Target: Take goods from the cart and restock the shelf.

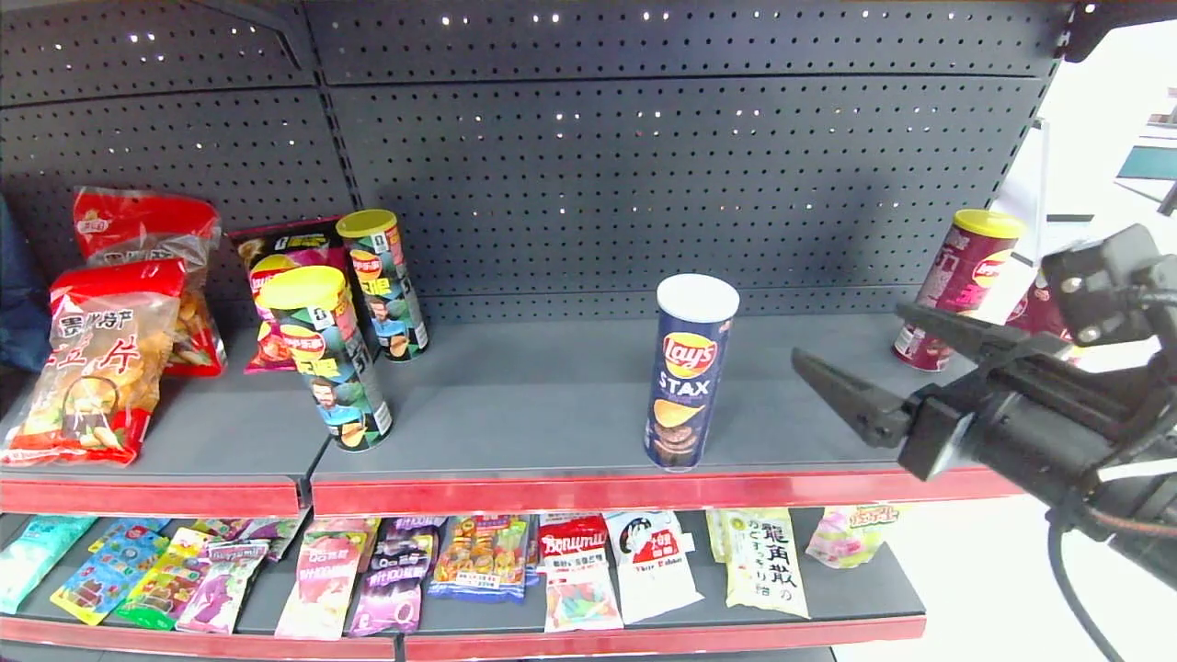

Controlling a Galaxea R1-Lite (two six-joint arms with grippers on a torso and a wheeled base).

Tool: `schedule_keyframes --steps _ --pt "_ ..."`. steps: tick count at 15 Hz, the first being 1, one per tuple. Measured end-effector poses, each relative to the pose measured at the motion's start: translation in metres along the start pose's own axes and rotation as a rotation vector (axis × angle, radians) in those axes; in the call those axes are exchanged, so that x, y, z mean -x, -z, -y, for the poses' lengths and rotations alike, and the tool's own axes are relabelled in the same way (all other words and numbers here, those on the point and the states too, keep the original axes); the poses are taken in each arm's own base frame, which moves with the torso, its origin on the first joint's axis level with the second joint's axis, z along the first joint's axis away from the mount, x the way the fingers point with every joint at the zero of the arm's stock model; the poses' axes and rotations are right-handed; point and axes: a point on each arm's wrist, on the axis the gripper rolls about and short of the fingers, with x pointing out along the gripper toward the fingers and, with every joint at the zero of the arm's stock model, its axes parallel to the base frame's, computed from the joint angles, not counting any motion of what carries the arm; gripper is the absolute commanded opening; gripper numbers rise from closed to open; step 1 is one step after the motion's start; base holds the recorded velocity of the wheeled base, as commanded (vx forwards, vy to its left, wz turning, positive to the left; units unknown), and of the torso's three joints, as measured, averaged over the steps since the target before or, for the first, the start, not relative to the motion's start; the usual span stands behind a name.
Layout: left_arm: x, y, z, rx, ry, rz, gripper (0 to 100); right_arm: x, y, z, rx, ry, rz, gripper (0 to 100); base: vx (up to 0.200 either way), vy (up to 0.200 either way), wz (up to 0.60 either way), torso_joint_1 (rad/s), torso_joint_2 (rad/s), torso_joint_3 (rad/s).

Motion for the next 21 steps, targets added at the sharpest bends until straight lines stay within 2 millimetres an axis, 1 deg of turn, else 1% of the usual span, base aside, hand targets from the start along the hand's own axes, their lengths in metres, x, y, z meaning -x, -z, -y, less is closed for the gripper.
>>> schedule_keyframes --steps 2,3,4,5,6,7,9,10,12,14,16,17,19,20,21 --pt "0.0 0.0 0.0 0.0 0.001 0.001 0 0.01 0.005 0.04 0.027 0.109 -0.025 100 0.0 0.0 0.0 0.0 0.0 0.0" --pt "0.0 -0.002 0.0 -0.001 0.003 0.004 0 0.018 0.008 0.06 0.031 0.152 -0.038 100 0.0 0.0 0.0 0.0 0.0 0.0" --pt "0.001 -0.004 0.0 -0.001 0.003 0.009 0 0.028 0.012 0.075 0.03 0.174 -0.059 100 0.0 0.0 0.0 0.0 0.0 0.0" --pt "0.0 -0.006 -0.001 -0.001 0.004 0.011 0 0.042 0.018 0.089 0.024 0.182 -0.079 100 0.0 0.0 0.0 0.0 0.0 0.0" --pt "0.0 -0.011 -0.001 -0.002 0.003 0.015 0 0.06 0.023 0.098 0.012 0.19 -0.101 100 0.0 0.0 0.0 0.0 0.0 0.0" --pt "-0.001 -0.015 -0.002 -0.002 0.003 0.016 0 0.076 0.029 0.1 -0.001 0.2 -0.122 100 0.0 0.0 0.0 0.0 0.0 0.0" --pt "-0.004 -0.025 -0.003 -0.002 0.003 0.01 0 0.11 0.047 0.092 -0.058 0.256 -0.203 100 0.0 0.0 0.0 0.0 0.0 0.0" --pt "-0.007 -0.027 -0.004 -0.001 0.005 0.001 0 0.122 0.056 0.087 -0.095 0.28 -0.245 100 0.0 0.0 0.0 0.0 0.0 0.0" --pt "-0.011 -0.031 -0.005 0.0 0.006 -0.013 0 0.136 0.064 0.079 -0.142 0.349 -0.253 100 0.0 0.0 0.0 0.0 0.0 0.0" --pt "-0.016 -0.034 -0.005 0.005 0.01 -0.021 0 0.141 0.068 0.076 -0.156 0.402 -0.254 100 0.0 0.0 0.0 0.0 0.0 0.0" --pt "-0.018 -0.033 -0.005 0.01 0.054 -0.033 0 0.142 0.07 0.077 -0.157 0.471 -0.272 100 0.0 0.0 0.0 0.0 0.0 0.0" --pt "-0.019 -0.032 -0.004 0.011 0.065 -0.038 0 0.143 0.072 0.079 -0.142 0.547 -0.296 100 0.0 0.0 0.0 0.0 0.0 0.0" --pt "-0.02 -0.03 -0.004 0.013 0.067 -0.046 0 0.144 0.073 0.087 -0.105 0.795 -0.369 100 0.0 0.0 0.0 0.0 0.0 0.0" --pt "-0.02 -0.03 -0.004 0.015 0.069 -0.048 0 0.141 0.07 0.091 -0.092 0.857 -0.382 100 0.0 0.0 0.0 0.0 0.0 0.0" --pt "-0.02 -0.029 -0.004 0.016 0.068 -0.048 0 0.138 0.067 0.094 -0.09 0.838 -0.379 100 0.0 0.0 0.0 0.0 0.0 0.0"
